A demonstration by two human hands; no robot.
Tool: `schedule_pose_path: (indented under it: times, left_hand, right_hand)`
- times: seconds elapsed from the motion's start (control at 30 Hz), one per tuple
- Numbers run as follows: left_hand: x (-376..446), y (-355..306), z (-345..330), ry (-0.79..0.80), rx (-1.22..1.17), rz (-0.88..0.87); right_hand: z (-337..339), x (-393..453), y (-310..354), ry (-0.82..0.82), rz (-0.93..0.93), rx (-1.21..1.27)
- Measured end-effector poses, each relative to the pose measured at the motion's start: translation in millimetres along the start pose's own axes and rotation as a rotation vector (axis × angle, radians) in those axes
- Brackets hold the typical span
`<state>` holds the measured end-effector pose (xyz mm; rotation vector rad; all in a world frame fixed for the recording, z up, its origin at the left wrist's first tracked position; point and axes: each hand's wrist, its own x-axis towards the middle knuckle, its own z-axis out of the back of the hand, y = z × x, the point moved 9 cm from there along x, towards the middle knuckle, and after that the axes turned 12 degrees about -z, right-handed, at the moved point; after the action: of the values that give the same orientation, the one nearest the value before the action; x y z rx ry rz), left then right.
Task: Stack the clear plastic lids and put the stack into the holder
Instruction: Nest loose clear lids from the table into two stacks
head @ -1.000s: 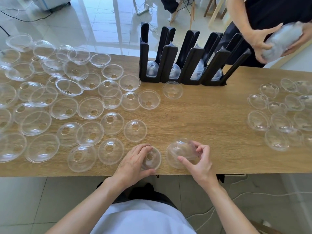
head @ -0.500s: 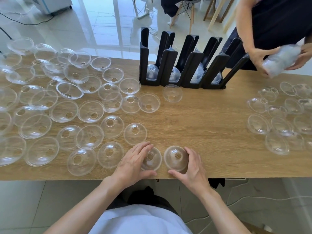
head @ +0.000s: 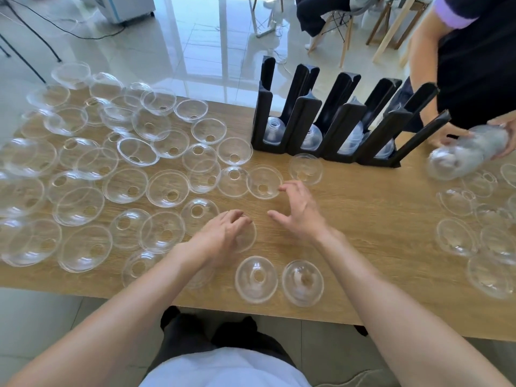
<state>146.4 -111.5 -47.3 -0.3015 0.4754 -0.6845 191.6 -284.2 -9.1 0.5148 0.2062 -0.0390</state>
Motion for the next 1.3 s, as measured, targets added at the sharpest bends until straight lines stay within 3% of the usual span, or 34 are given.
schedule_pose_path:
  times: [0.07, 0.17, 0.33, 0.43, 0.73, 0.97, 1.17, 1.3]
  left_hand:
    - [5.8, -1.9, -3.2, 0.060, 0.090, -0.016]
    - [11.5, -8.4, 4.0, 0.025, 0.155, -0.054]
    - [8.0, -5.4, 5.8, 0.002, 0.105, -0.045]
    - [3.3, -1.3, 3.7, -0.038, 0.069, -0.042]
    - [-0.3, 4.2, -2.9, -0.105, 0.042, -0.038]
    - [-11.6, -11.3, 14.0, -0.180, 0.042, -0.030]
    - [-24.9, -35.8, 24.6, -0.215, -0.225, -0.072]
    - [-32.4, -63.2, 7.6, -0.164, -0.243, -0.168]
  right_hand:
    - [2.0, 29.1, 19.4, 0.007, 0.031, -0.071]
    - [-5.9, 63.9, 39.7, 0.089, 0.041, -0.213]
    - [-31.3, 85.9, 46.2, 0.238, 0.055, -0.447]
    - [-35.2, 84.1, 42.6, 0.234, 0.054, -0.472]
    - [-6.6, 62.9, 25.5, 0.183, 0.007, -0.286]
    - [34.5, 35.7, -14.9, 0.056, -0.164, -0.027]
    - [45.2, -17.7, -56.9, 0.029, -0.308, 0.315]
    - [45.3, -56.4, -75.7, -0.049, -0.383, 0.460]
